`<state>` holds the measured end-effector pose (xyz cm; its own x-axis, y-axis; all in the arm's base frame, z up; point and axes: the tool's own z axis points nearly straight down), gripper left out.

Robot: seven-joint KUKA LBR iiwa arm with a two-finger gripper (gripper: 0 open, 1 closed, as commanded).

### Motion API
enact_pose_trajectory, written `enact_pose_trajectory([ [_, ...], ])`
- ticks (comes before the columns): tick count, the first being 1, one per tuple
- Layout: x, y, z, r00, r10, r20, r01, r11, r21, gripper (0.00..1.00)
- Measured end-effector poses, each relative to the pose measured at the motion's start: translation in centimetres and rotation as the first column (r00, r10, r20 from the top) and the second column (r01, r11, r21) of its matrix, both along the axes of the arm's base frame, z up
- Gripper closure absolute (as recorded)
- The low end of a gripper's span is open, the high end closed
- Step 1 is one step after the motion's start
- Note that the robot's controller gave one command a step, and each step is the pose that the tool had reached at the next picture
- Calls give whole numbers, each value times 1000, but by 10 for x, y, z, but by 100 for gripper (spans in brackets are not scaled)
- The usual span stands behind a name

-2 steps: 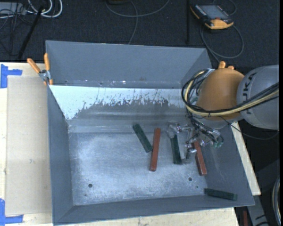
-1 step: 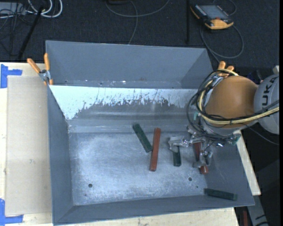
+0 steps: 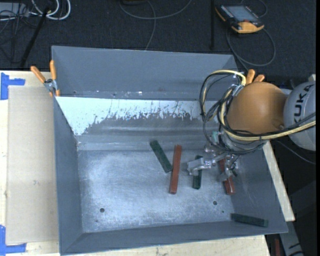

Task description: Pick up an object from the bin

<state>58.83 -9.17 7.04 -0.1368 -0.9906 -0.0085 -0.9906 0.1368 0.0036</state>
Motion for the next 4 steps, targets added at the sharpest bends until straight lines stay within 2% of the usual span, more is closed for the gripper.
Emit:
enact_pose_trajectory([
  [1, -4, 77, 53, 959, 284, 5, -284, 959, -5, 0],
  [2, -20, 37, -3, 847, 532, -4, -532, 847, -4, 0],
  [3, -19, 37, -1, 849, 529, 1, -529, 849, -5, 100],
  [4, -8, 3, 32, 842, 540, 3, -540, 842, -8, 100],
])
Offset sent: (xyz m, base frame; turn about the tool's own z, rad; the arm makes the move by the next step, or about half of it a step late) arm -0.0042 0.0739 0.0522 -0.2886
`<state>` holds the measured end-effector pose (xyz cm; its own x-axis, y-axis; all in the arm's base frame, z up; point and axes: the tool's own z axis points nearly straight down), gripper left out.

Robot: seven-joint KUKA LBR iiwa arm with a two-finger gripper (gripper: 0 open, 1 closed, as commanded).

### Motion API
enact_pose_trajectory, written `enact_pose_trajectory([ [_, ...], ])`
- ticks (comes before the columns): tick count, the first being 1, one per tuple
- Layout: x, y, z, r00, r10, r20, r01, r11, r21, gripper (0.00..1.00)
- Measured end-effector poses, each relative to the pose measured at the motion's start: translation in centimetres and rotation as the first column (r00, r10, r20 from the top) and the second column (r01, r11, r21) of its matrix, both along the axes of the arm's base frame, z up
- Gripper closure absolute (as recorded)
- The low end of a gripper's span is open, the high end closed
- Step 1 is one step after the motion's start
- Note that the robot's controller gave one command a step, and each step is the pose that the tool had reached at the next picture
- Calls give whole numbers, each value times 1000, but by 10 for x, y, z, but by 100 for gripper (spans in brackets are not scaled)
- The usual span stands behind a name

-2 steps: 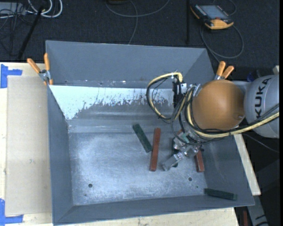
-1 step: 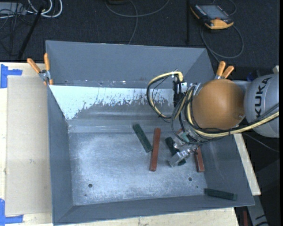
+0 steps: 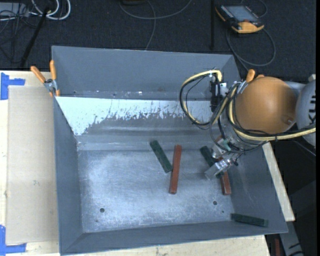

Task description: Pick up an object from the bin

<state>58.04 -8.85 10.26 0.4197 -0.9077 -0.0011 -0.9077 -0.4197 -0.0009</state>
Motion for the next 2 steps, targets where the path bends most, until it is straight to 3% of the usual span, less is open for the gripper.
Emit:
enact_pose_trajectory([
  [1, 4, 2, 88, 1000, -20, 6, 20, 1000, 0, 100],
  [2, 12, 39, 168, 961, 275, 2, -275, 961, 2, 100],
])
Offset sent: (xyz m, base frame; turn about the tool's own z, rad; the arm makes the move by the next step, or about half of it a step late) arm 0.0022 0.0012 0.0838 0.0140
